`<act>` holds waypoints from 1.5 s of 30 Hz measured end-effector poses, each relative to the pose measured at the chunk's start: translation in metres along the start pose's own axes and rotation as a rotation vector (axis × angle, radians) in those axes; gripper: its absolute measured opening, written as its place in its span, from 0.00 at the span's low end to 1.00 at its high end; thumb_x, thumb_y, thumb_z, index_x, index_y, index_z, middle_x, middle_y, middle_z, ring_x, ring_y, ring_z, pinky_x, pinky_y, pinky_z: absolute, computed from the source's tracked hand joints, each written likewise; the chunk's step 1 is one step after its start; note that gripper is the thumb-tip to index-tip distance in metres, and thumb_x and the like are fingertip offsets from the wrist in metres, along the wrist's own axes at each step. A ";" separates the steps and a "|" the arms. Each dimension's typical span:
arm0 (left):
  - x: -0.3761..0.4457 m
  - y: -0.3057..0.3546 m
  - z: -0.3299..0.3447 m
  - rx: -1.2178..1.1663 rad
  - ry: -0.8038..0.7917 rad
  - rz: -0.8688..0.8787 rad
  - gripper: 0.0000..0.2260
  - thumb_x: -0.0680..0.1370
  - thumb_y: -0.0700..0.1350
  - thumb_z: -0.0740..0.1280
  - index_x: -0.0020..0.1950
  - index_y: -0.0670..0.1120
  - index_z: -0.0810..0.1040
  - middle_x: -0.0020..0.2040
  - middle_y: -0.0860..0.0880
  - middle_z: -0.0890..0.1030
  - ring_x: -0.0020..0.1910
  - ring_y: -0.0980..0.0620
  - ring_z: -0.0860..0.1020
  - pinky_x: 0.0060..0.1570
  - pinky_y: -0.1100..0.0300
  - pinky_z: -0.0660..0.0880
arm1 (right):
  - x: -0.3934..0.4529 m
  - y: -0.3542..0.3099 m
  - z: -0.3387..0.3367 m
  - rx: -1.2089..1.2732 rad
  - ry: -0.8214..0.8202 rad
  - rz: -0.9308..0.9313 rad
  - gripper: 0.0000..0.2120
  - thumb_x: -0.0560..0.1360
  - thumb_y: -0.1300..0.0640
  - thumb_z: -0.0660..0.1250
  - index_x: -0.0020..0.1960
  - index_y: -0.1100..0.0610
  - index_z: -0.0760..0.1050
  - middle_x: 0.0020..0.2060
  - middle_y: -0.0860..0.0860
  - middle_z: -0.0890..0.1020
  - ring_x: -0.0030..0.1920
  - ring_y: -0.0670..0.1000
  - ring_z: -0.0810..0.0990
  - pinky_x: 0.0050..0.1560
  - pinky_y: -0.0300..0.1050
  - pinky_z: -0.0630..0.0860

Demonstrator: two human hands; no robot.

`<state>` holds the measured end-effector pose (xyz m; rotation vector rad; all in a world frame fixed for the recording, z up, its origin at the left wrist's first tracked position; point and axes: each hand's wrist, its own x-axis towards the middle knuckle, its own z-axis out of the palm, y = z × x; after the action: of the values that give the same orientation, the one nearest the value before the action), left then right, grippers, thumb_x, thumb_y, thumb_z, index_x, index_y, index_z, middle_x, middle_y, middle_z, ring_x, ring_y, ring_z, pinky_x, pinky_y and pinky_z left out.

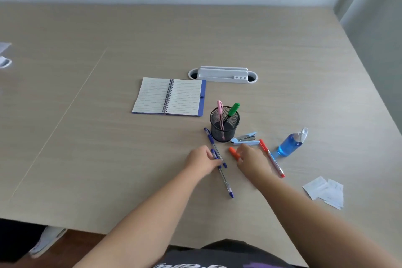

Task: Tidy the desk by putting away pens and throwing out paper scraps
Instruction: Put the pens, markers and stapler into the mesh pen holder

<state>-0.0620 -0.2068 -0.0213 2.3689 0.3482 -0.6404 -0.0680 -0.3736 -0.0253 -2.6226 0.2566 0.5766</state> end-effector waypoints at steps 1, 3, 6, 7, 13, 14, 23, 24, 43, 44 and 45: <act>-0.001 0.002 0.006 0.015 -0.013 -0.007 0.18 0.66 0.56 0.76 0.44 0.49 0.72 0.45 0.51 0.79 0.44 0.49 0.77 0.40 0.59 0.70 | -0.001 -0.001 0.002 0.004 -0.013 0.014 0.13 0.74 0.61 0.59 0.58 0.52 0.71 0.50 0.55 0.79 0.42 0.54 0.74 0.37 0.44 0.68; -0.003 0.007 0.011 0.020 -0.008 -0.008 0.23 0.65 0.55 0.77 0.49 0.46 0.70 0.45 0.51 0.76 0.43 0.49 0.74 0.39 0.59 0.68 | -0.003 -0.002 0.001 0.033 -0.033 0.024 0.17 0.73 0.61 0.61 0.61 0.51 0.71 0.52 0.55 0.79 0.43 0.52 0.75 0.39 0.44 0.72; 0.001 0.009 0.007 0.015 -0.004 -0.007 0.27 0.65 0.52 0.78 0.55 0.44 0.68 0.48 0.49 0.75 0.47 0.47 0.75 0.40 0.58 0.68 | -0.011 -0.004 -0.015 0.156 0.011 0.019 0.21 0.70 0.62 0.66 0.62 0.51 0.72 0.50 0.51 0.80 0.43 0.50 0.76 0.39 0.43 0.74; 0.003 0.007 0.005 0.011 -0.001 -0.007 0.27 0.65 0.51 0.78 0.55 0.44 0.68 0.48 0.48 0.76 0.46 0.47 0.75 0.40 0.58 0.68 | -0.014 -0.006 -0.023 0.216 0.051 -0.008 0.21 0.69 0.61 0.67 0.61 0.51 0.73 0.48 0.50 0.80 0.43 0.50 0.76 0.38 0.42 0.73; 0.007 -0.015 -0.001 -0.091 0.053 -0.006 0.29 0.65 0.41 0.73 0.63 0.48 0.66 0.48 0.46 0.80 0.43 0.46 0.79 0.41 0.56 0.77 | -0.016 -0.039 -0.088 0.707 0.304 -0.218 0.14 0.70 0.65 0.66 0.50 0.49 0.77 0.40 0.48 0.80 0.31 0.44 0.75 0.32 0.37 0.71; 0.006 -0.018 -0.003 -0.131 0.063 -0.018 0.29 0.65 0.40 0.72 0.64 0.49 0.65 0.46 0.47 0.79 0.41 0.45 0.79 0.41 0.54 0.79 | -0.011 -0.045 -0.096 0.774 0.347 -0.228 0.14 0.70 0.65 0.66 0.50 0.50 0.78 0.40 0.47 0.80 0.30 0.42 0.74 0.32 0.35 0.71; -0.005 0.011 -0.064 -0.570 0.244 0.144 0.23 0.72 0.39 0.70 0.60 0.60 0.70 0.46 0.52 0.79 0.29 0.54 0.81 0.37 0.57 0.81 | 0.027 -0.052 -0.079 0.670 0.318 -0.143 0.16 0.75 0.60 0.68 0.61 0.53 0.74 0.45 0.47 0.79 0.41 0.49 0.78 0.39 0.43 0.75; -0.004 0.018 -0.070 -0.586 0.292 0.204 0.23 0.72 0.39 0.70 0.58 0.62 0.69 0.47 0.53 0.80 0.30 0.55 0.81 0.39 0.54 0.82 | 0.028 -0.050 -0.074 0.639 0.304 -0.144 0.16 0.75 0.59 0.68 0.62 0.53 0.74 0.47 0.49 0.80 0.42 0.50 0.79 0.41 0.45 0.75; 0.025 0.034 -0.035 -0.313 0.606 0.602 0.19 0.77 0.42 0.65 0.68 0.45 0.69 0.61 0.51 0.70 0.61 0.50 0.71 0.62 0.60 0.68 | -0.012 0.039 -0.003 -0.006 0.025 0.031 0.21 0.75 0.59 0.63 0.67 0.50 0.65 0.59 0.55 0.76 0.54 0.57 0.77 0.42 0.45 0.72; 0.026 0.028 -0.033 -0.375 0.613 0.487 0.19 0.77 0.42 0.65 0.67 0.45 0.68 0.61 0.52 0.70 0.57 0.49 0.73 0.59 0.59 0.69 | -0.011 0.039 -0.006 0.021 -0.017 0.056 0.22 0.74 0.60 0.64 0.67 0.51 0.66 0.57 0.55 0.77 0.52 0.57 0.78 0.42 0.45 0.72; 0.029 0.024 -0.030 -0.399 0.570 0.348 0.18 0.77 0.42 0.65 0.66 0.46 0.68 0.60 0.51 0.72 0.53 0.49 0.74 0.55 0.58 0.71 | -0.010 0.037 -0.012 0.053 -0.064 0.077 0.22 0.72 0.60 0.65 0.65 0.52 0.68 0.52 0.55 0.78 0.50 0.57 0.79 0.41 0.45 0.74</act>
<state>-0.0174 -0.2030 -0.0033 2.1052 0.2626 0.2585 -0.0827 -0.4109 -0.0253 -2.5474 0.3494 0.6697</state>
